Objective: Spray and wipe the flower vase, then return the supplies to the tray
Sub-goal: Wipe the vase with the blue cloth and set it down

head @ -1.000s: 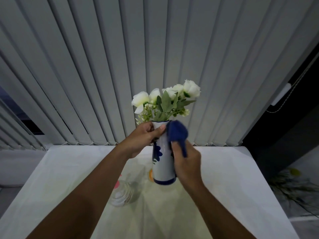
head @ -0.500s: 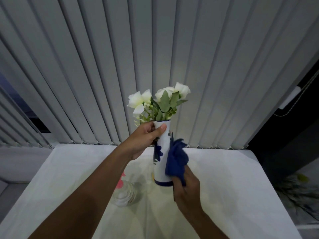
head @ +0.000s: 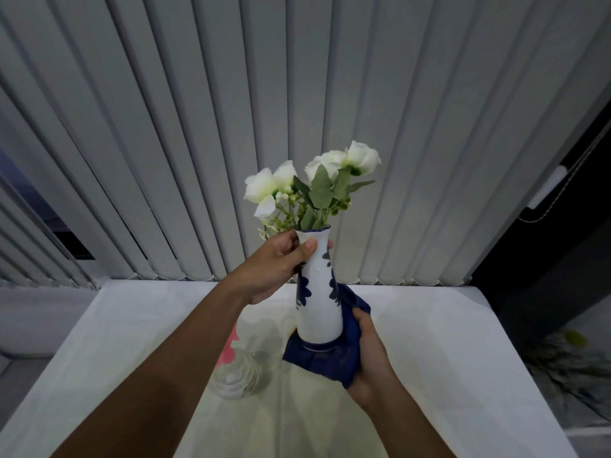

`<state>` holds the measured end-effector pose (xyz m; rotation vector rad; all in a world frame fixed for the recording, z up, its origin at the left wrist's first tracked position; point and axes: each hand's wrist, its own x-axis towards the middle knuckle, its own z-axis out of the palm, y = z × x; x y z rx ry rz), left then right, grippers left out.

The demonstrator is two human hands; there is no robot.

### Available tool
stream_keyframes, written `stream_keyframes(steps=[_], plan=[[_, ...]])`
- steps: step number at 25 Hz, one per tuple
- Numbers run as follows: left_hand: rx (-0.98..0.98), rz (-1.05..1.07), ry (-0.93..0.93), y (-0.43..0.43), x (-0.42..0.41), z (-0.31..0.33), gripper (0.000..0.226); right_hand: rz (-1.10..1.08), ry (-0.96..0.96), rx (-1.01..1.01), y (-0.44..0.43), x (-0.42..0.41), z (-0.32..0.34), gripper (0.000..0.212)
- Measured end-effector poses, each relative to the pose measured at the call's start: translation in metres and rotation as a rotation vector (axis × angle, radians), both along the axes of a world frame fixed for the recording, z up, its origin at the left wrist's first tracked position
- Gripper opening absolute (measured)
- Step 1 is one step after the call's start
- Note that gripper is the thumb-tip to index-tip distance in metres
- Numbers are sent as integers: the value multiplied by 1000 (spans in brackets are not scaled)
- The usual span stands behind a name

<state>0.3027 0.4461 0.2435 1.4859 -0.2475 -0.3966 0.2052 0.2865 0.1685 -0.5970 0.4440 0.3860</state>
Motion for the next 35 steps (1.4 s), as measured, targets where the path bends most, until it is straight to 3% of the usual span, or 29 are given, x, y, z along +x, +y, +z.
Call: stream_keyframes(steps=[2,5,6,10,13,16,21,25,26,28,30,33,35], plan=[[47,-7,8,-3,-1,-4,40,-27,-86,30,5,-2,5,52],[175,48,-4,-14,-5,-9,40,-220,-63,15,20,-8,-7,14],[187,99,-6,-18,-6,-9,38,-284,-25,-40,28,-13,-13,12],[223,271,-16,-18,2,-9,22,-344,73,-403,40,-27,-27,26],[275,287,-12,-7,6,-12,22,-281,174,-495,25,-22,-27,31],[196,277,28,2,2,-12,23,-314,164,-586,-3,-1,-13,35],[174,191,38,-9,-6,-10,21,-271,-187,-883,3,33,36,34],[112,227,30,-18,-8,-10,20,-212,-600,-1221,30,15,17,16],[96,263,30,-16,-7,-9,20,-228,-688,-1262,31,5,2,22],[76,316,38,-10,-5,-7,25,-201,-854,-1309,28,-16,-33,45],[57,326,31,-5,-2,-8,33,-132,-1005,-1334,21,-30,-59,54],[70,296,6,-4,-3,-4,38,-68,-1043,-1205,15,-27,-54,58],[101,235,-36,-5,-2,-5,38,-141,-1016,-1238,16,-12,-32,59]])
